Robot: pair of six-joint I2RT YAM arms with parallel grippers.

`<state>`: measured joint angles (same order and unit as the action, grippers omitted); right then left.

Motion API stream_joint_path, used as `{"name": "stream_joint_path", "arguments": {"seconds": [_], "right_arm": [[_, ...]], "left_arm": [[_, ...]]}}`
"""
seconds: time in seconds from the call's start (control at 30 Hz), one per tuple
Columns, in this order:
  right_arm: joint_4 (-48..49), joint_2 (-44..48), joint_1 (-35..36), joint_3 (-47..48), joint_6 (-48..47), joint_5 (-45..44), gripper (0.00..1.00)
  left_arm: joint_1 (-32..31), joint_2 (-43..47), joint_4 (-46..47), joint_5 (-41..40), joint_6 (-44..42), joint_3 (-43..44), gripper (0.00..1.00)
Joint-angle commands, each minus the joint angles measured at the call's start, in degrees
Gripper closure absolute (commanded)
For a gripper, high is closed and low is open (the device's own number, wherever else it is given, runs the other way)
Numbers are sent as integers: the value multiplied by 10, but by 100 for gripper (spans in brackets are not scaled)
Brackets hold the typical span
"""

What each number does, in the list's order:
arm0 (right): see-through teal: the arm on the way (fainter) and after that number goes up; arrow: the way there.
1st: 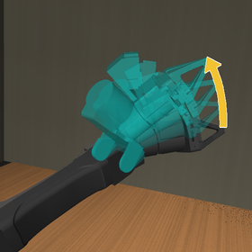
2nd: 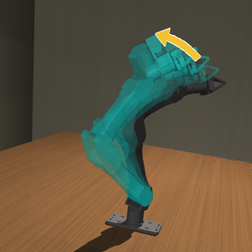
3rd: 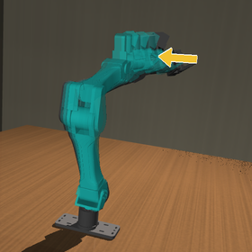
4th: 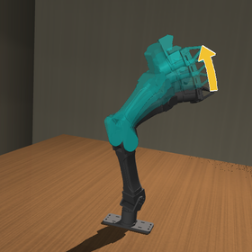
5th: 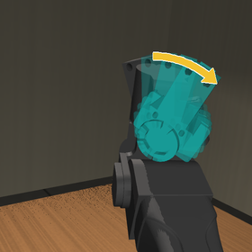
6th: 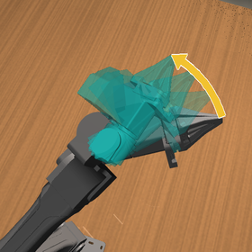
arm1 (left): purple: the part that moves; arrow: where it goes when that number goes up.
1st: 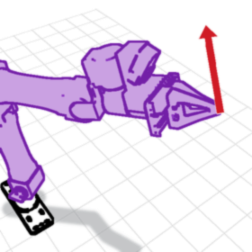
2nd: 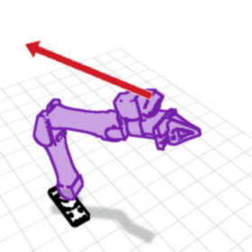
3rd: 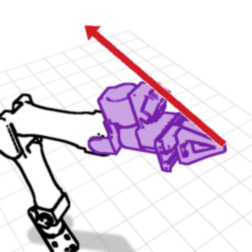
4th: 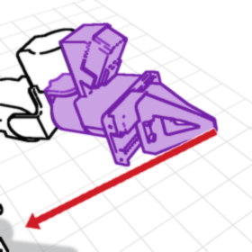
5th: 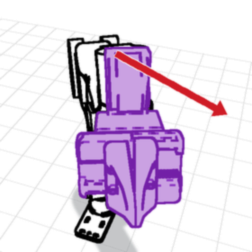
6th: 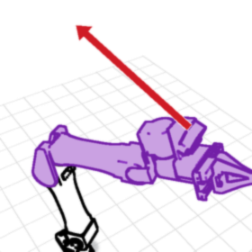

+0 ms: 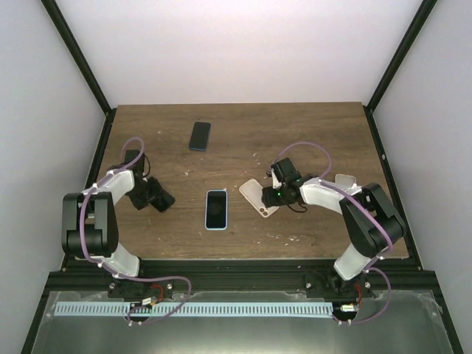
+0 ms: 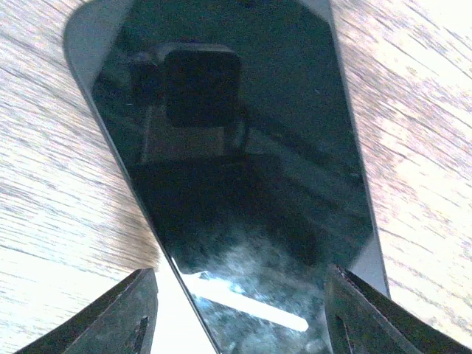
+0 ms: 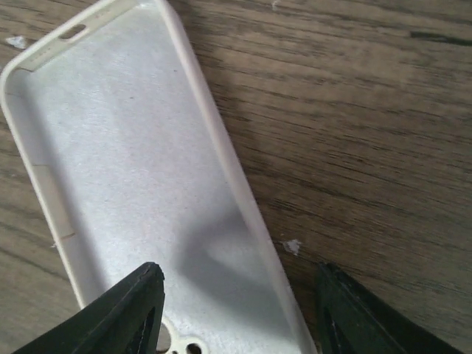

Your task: Put the phone into the phone case

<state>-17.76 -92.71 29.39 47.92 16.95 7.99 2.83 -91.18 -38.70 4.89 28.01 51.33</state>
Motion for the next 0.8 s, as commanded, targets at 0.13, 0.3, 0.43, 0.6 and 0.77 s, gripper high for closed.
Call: {"name": "stream_joint_path", "arguments": {"seconds": [0.13, 0.3, 0.43, 0.6, 0.77], "right_arm": [[5, -26, -2, 17, -8, -17, 57], [25, -11, 4, -3, 6, 18, 65], [19, -9, 27, -8, 17, 19, 66], [20, 5, 44, -16, 46, 26, 66], [37, 23, 68, -35, 89, 32, 66]], "left_arm": [[-10, 20, -2, 10, -15, -14, 34], [-10, 17, -8, -28, 9, 16, 15], [-10, 7, -20, -34, 37, 42, 0], [-10, -9, -21, -39, 61, 48, 0], [-14, -33, -17, -28, 96, 55, 2]]}}
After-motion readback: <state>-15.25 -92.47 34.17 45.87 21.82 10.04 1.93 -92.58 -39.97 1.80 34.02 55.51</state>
